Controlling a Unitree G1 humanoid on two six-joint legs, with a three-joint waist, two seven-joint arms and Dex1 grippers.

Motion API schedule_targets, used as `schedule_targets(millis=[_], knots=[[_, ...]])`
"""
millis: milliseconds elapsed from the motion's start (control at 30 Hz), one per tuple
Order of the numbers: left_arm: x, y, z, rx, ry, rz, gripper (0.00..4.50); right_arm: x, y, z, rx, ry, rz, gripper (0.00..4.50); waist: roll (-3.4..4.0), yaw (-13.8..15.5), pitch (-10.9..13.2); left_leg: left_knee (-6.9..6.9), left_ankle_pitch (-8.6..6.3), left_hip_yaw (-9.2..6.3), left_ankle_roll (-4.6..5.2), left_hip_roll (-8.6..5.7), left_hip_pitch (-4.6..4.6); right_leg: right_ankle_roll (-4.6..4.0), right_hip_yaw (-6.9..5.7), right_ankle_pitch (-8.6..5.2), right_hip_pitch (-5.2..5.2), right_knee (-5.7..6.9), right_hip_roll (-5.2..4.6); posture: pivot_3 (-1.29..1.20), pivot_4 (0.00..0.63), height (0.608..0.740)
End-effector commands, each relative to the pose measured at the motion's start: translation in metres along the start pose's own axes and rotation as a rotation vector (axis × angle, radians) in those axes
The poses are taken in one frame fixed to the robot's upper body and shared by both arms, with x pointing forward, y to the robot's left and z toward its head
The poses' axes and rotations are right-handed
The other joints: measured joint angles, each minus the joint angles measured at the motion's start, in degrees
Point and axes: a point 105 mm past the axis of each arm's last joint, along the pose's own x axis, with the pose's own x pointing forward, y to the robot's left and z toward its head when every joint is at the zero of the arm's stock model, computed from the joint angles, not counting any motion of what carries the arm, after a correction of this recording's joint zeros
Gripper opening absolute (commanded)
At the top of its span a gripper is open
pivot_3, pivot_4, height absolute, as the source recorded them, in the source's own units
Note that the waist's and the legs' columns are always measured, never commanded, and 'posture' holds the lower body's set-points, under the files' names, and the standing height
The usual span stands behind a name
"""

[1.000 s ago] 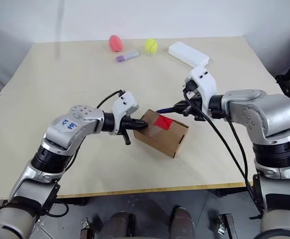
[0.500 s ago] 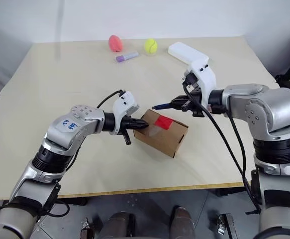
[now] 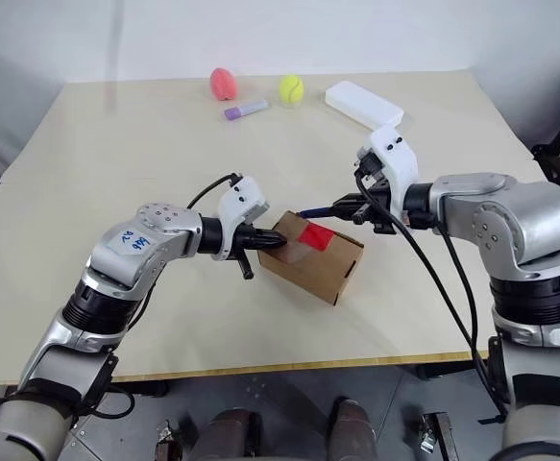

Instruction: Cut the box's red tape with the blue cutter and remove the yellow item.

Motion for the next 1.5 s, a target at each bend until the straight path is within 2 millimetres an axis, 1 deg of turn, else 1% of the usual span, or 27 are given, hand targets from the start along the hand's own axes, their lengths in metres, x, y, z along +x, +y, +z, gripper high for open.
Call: schedule_targets(millis=[33,467,733,900,1100,1300,1500], knots=[[0.001,0.002,-0.004,-0.011,0.023,0.014,0.00,-0.006,0.002,-0.004,-0.022,0.039,-0.003,0.16,0.00,0.13,0.00,0.01,0.00,0.00,0.00,0.00,0.00,0.00,0.00,0.00,0.00,0.00,0.00,0.00,0.150,0.740],[0.007,-0.003,-0.007,-0.012,0.048,0.009,0.00,-0.012,0.004,-0.003,-0.053,0.080,-0.016,0.16,0.00,0.71,0.00,0.10,-0.03,0.01,0.05,0.00,0.00,0.00,0.02,0.00,0.03,-0.01,0.00,0.00,0.150,0.740],[0.012,-0.002,-0.018,-0.029,0.130,0.041,0.00,-0.022,0.004,-0.007,-0.063,0.136,-0.034,0.16,-0.02,1.27,-0.01,0.24,-0.10,0.03,0.10,0.00,-0.01,0.00,0.05,0.00,0.08,-0.01,0.00,0.00,0.150,0.740],[0.014,0.003,-0.025,-0.039,0.169,0.079,0.00,-0.029,0.005,-0.011,-0.072,0.182,-0.029,0.16,-0.04,1.30,-0.03,0.38,-0.20,0.03,0.15,0.00,-0.01,0.00,0.05,0.00,0.15,-0.02,0.00,0.00,0.150,0.740],[0.016,0.006,-0.030,-0.048,0.199,0.109,0.00,-0.034,0.009,-0.008,-0.067,0.198,-0.018,0.16,-0.06,1.32,-0.04,0.46,-0.21,0.03,0.16,0.00,0.00,0.01,0.09,0.00,0.18,-0.01,0.00,0.00,0.150,0.740],[0.018,0.007,-0.033,-0.058,0.215,0.121,0.00,-0.040,0.010,-0.012,-0.059,0.237,-0.016,0.16,-0.07,1.30,-0.06,0.49,-0.21,0.04,0.16,0.00,0.06,0.01,0.12,0.01,0.23,0.00,0.00,0.00,0.150,0.740],[0.021,0.007,-0.031,-0.058,0.208,0.122,0.00,-0.034,0.010,-0.023,-0.033,0.271,-0.016,0.16,-0.10,1.28,-0.12,0.55,-0.21,0.06,0.17,0.00,0.10,-0.01,0.17,0.05,0.26,0.02,0.00,0.00,0.150,0.740]])
